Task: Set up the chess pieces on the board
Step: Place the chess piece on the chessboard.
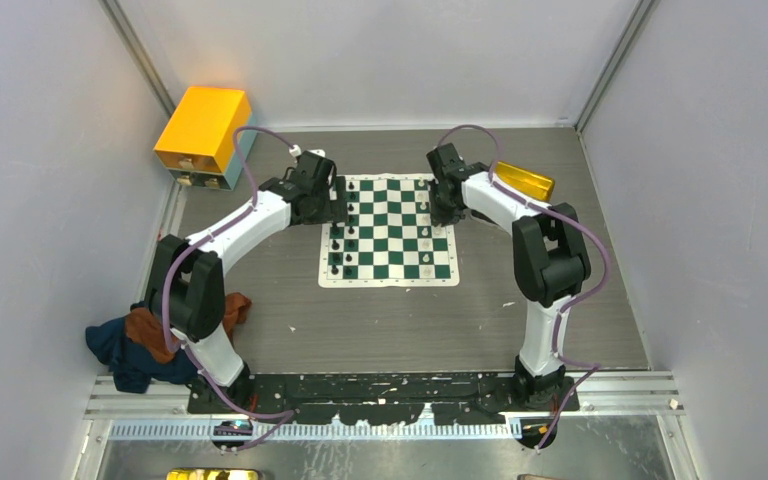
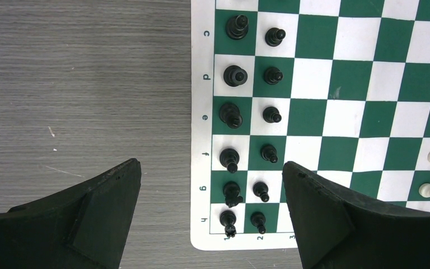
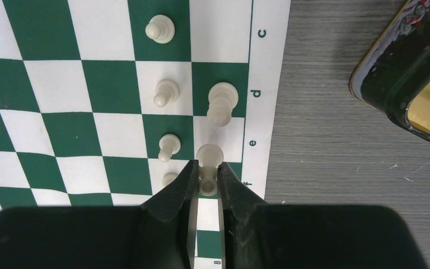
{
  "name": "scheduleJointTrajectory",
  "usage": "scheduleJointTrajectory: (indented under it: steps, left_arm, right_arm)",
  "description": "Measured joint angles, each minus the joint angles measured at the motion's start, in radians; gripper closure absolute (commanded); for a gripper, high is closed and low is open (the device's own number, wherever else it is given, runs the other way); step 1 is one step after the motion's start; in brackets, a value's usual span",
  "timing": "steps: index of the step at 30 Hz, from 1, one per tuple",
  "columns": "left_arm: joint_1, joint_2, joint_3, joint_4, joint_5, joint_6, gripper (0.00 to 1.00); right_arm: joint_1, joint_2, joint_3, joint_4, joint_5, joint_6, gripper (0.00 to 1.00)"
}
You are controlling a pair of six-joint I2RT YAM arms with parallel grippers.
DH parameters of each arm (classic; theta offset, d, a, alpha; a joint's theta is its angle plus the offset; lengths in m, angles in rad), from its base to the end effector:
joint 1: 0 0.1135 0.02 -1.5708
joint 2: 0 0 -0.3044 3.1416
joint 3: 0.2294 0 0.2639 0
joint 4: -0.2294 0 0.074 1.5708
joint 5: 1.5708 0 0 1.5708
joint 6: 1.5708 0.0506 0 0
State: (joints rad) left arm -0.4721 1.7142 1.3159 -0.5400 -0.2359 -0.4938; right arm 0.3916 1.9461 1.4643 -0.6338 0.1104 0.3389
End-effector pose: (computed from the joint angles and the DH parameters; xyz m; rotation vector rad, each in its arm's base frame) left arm 0.3585 -0.1698 0.2710 -0.1228 2.4728 -0.1163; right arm 0.4104 0.1635 0.2192 -0.0363 2.6766 0.0833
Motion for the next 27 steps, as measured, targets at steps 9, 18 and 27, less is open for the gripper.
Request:
scheduleJointTrajectory:
  steps: [9, 18, 27]
  left_arm:
    - [0.000, 0.000, 0.000, 0.000, 0.000, 0.000, 0.03]
    - [0.000, 0.000, 0.000, 0.000, 0.000, 0.001, 0.02]
    - [0.000, 0.000, 0.000, 0.000, 0.000, 0.003, 0.02]
  right_arm:
    - [0.000, 0.014, -0.004, 0.015, 0.000, -0.008, 0.99]
    - [0.000, 0.035, -0.004, 0.022, 0.003, -0.012, 0.99]
    - [0.000, 0.035, -0.004, 0.022, 0.011, -0.013, 0.99]
